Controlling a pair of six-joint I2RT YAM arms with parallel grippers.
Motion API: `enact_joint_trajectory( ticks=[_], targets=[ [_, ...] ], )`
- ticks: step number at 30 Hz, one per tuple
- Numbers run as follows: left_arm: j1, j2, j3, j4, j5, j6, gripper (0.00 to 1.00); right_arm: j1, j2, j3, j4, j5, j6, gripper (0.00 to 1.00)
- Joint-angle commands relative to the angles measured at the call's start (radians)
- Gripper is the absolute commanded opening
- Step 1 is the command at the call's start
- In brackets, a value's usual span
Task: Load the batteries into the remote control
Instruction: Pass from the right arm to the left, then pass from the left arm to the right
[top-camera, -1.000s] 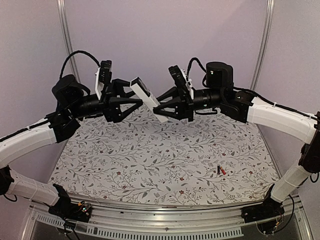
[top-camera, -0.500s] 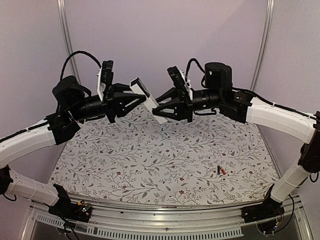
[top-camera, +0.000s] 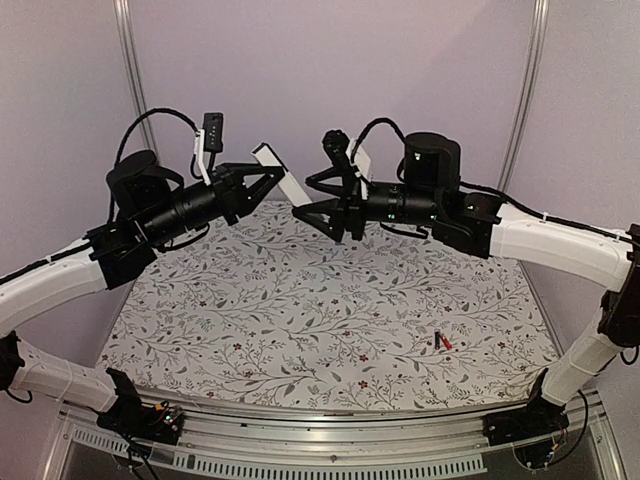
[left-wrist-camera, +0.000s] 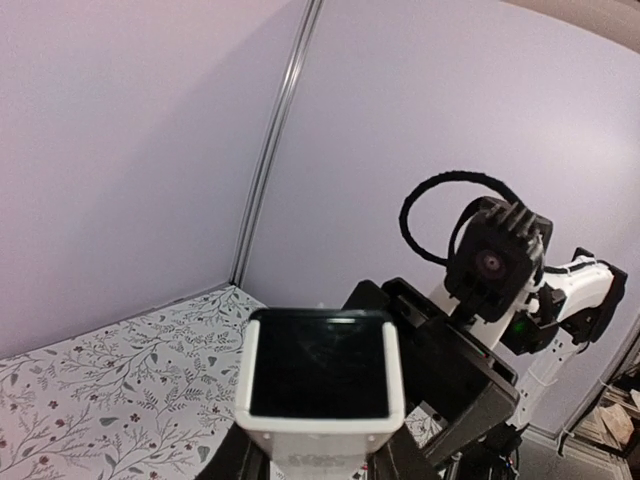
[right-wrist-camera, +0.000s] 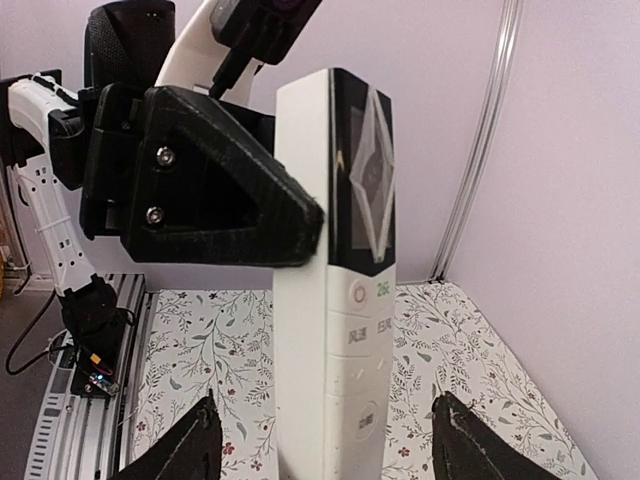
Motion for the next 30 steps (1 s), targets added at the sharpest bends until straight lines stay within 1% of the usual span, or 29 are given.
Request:
enact_joint_trajectory(
  ticks=[1,4,8,13,15,16,17,19,20,23,24,25,26,27,28,29,30],
  targets=[
    [-0.005,-0.024,-0.003,-0.002,-0.056,-0.054,0.00,0.075,0.005,-0.015,0.064,0.244,-0.064,0.71],
    [-0.005,-0.022,-0.006,-0.005,-0.058,-0.054,0.00,0.096,0.030,-0.005,0.088,0.331,-0.072,0.68],
    [-0.005,-0.026,-0.007,-0.011,-0.074,-0.054,0.00,0.105,0.056,0.015,0.094,0.407,-0.069,0.56],
    [-0.005,-0.030,-0.010,-0.006,-0.081,-0.055,0.00,0.107,0.080,0.025,0.097,0.459,-0.065,0.54],
    [-0.005,-0.029,-0.010,-0.007,-0.082,-0.052,0.00,0.109,0.089,0.030,0.097,0.476,-0.061,0.51],
    [-0.005,-0.028,-0.012,-0.008,-0.082,-0.052,0.00,0.109,0.095,0.034,0.096,0.488,-0.058,0.47],
    [-0.005,-0.028,-0.012,-0.008,-0.081,-0.051,0.00,0.108,0.099,0.036,0.096,0.498,-0.055,0.40],
    [-0.005,-0.029,-0.013,-0.009,-0.080,-0.049,0.00,0.109,0.102,0.039,0.096,0.510,-0.048,0.24],
    [-0.004,-0.030,-0.011,-0.011,-0.079,-0.048,0.00,0.108,0.101,0.039,0.096,0.507,-0.046,0.19],
    [-0.002,-0.039,-0.012,-0.016,-0.076,-0.030,0.00,0.109,0.099,0.038,0.093,0.484,-0.045,0.04],
    [-0.002,-0.046,-0.011,-0.019,-0.073,-0.019,0.02,0.109,0.098,0.037,0.090,0.472,-0.044,0.01],
    [0.000,-0.053,-0.011,-0.022,-0.071,-0.002,0.15,0.107,0.096,0.036,0.084,0.454,-0.044,0.00],
    [0.001,-0.065,-0.011,-0.027,-0.069,0.019,0.35,0.106,0.094,0.036,0.074,0.433,-0.046,0.00],
    [0.001,-0.079,-0.012,-0.028,-0.068,0.044,0.53,0.101,0.088,0.036,0.062,0.374,-0.048,0.00],
    [0.001,-0.096,-0.014,-0.030,-0.066,0.074,0.65,0.091,0.083,0.036,0.051,0.315,-0.049,0.00],
    [0.001,-0.115,-0.019,-0.030,-0.061,0.105,0.71,0.077,0.074,0.038,0.039,0.244,-0.037,0.00],
    [0.001,-0.136,-0.025,-0.031,-0.052,0.143,0.75,0.055,0.062,0.040,0.019,0.147,-0.026,0.00]
  ],
)
